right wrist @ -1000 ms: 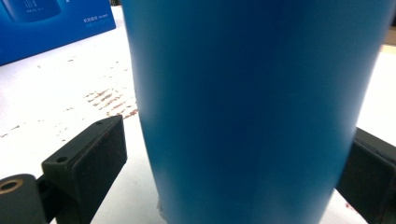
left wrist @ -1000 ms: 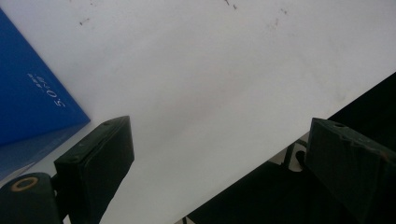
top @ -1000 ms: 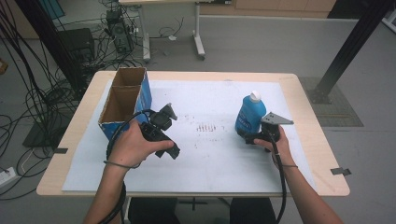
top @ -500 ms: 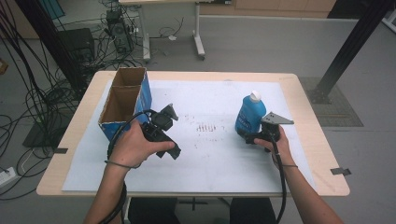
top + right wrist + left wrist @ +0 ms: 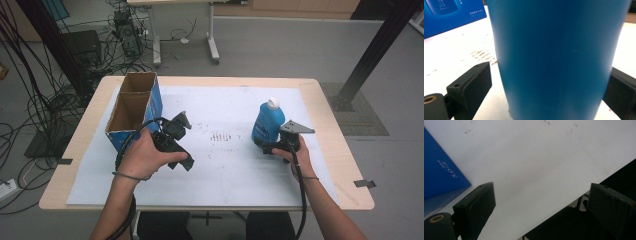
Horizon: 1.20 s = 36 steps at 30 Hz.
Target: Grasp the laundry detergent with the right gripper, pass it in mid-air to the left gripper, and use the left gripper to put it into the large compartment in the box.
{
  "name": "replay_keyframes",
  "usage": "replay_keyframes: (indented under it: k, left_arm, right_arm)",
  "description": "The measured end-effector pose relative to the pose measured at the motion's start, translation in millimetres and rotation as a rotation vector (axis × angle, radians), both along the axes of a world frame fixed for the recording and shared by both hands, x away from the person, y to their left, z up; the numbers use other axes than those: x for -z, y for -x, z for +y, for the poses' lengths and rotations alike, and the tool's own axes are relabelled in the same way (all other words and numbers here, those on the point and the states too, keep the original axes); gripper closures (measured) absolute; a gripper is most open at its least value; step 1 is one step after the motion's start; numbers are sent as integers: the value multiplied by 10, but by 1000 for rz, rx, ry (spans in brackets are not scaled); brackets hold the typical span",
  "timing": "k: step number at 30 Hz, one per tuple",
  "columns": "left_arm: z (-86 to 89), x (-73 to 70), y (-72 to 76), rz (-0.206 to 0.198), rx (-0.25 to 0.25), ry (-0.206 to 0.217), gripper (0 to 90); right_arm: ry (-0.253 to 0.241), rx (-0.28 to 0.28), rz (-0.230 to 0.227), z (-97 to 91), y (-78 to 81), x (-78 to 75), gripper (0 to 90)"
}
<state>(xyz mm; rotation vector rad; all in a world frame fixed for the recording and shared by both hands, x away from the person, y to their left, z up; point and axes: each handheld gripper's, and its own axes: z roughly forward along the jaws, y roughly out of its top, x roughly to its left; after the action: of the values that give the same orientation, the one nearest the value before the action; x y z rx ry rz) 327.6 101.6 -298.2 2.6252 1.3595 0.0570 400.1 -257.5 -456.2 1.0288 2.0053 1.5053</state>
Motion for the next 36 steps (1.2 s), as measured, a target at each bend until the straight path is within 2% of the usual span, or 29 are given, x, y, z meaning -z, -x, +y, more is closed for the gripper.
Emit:
replay_keyframes:
  k: [36]
  left_arm:
    - [-5,-18,23,2,3,-8,84]
  right_arm:
    - [0,-6,-4,7,9,-13,43]
